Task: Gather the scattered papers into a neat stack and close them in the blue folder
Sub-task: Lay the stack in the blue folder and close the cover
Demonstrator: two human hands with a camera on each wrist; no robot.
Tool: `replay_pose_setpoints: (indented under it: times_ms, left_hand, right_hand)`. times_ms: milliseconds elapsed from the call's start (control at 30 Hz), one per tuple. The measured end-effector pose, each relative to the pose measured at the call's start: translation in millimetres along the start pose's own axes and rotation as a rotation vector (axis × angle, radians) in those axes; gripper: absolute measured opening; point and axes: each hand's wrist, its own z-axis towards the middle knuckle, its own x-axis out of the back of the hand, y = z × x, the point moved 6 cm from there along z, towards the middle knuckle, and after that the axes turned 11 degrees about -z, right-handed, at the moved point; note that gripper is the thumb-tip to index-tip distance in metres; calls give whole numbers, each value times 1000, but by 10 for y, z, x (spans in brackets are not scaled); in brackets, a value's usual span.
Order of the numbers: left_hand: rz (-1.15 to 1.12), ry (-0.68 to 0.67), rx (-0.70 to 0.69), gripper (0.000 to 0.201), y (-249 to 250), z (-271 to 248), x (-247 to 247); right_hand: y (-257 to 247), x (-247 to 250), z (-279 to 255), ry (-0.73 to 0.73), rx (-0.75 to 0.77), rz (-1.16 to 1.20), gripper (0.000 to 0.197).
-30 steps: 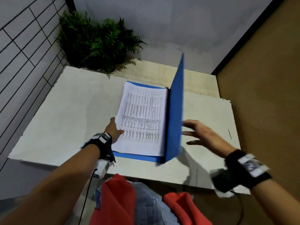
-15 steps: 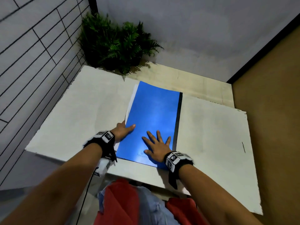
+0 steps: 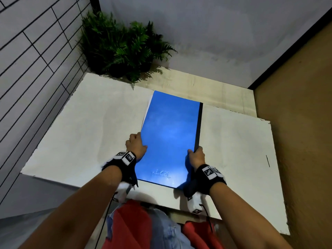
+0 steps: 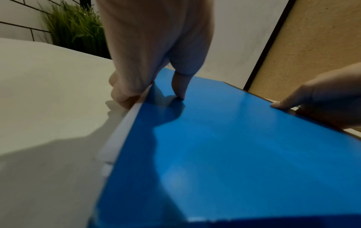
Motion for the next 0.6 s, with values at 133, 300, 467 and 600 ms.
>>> replay_pose_setpoints:
  times_ms: [133,300,467,600]
  left_hand:
    - [-43,-37,-64,59,-16,23,-15]
    - [-38,-241,-135,69,215,1,-437]
    - [58,-387,-194,70,698,-178,-1063]
    - [96,-413,-237,67,890,-271,-1488]
  right_hand:
    - [125,93,106,-42,24,262,41]
    - [596,505,220,77,-13,378,41]
    - [1091,1148,306,162,-26,255,42]
    - [1399,1476,396,207,-49,154,41]
